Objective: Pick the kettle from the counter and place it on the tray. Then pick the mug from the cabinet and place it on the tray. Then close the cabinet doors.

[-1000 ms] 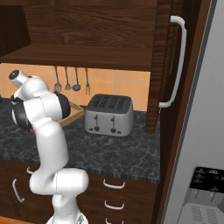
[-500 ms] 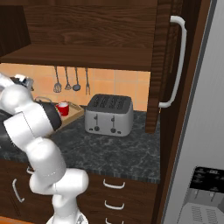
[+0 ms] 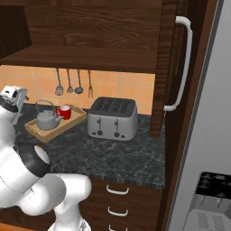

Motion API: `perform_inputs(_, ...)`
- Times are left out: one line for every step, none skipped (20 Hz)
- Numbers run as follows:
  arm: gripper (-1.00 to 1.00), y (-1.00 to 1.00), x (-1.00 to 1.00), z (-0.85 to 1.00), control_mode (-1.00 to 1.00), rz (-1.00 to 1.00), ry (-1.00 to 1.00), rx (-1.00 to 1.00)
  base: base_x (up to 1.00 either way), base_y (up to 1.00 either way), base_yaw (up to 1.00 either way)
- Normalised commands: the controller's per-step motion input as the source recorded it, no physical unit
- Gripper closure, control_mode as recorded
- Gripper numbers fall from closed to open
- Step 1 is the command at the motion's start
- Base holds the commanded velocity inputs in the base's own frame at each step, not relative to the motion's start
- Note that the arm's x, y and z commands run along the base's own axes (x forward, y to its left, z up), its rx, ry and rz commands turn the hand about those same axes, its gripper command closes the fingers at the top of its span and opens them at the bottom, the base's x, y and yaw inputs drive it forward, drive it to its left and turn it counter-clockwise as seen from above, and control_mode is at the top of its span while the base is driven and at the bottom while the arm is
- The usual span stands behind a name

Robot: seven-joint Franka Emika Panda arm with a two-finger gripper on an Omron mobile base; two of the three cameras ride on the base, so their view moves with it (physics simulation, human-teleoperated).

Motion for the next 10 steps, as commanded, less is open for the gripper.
perform_inputs(-1.0,0.0,-1.0,0.24,-1.0,-0.09,-0.14,0.0,0.0,0.0,0.0)
perform_inputs(-1.0,0.08,-1.0,0.28,-1.0,-0.07,-0.17,-0.01,0.0,0.0,0.0)
perform_inputs(-1.0,0.08,-0.88,0.16,-1.0,-0.02,-0.19,-0.03,0.0,0.0,0.0)
perform_inputs(-1.0,0.01,-0.69,0.0,-1.0,0.0,-0.1,-0.03,0.0,0.0,0.0)
perform_inputs(-1.0,0.0,-0.28,0.0,-1.0,0.0,0.0,0.0,0.0,0.0,0.0)
perform_inputs(-1.0,0.0,-0.14,0.0,-1.0,0.0,0.0,0.0,0.0,0.0,0.0)
perform_inputs(-1.0,0.0,0.0,-0.1,-1.0,0.0,0.07,-0.03,0.0,0.0,0.0)
perform_inputs(-1.0,0.07,-0.44,0.0,-1.0,0.0,0.0,-0.05,0.0,0.0,0.0)
perform_inputs(-1.0,0.16,-0.81,0.0,-1.0,0.0,-0.2,-0.06,0.0,0.0,0.0)
perform_inputs(-1.0,0.15,-0.8,0.09,-1.0,0.0,-0.21,-0.07,0.0,0.0,0.0)
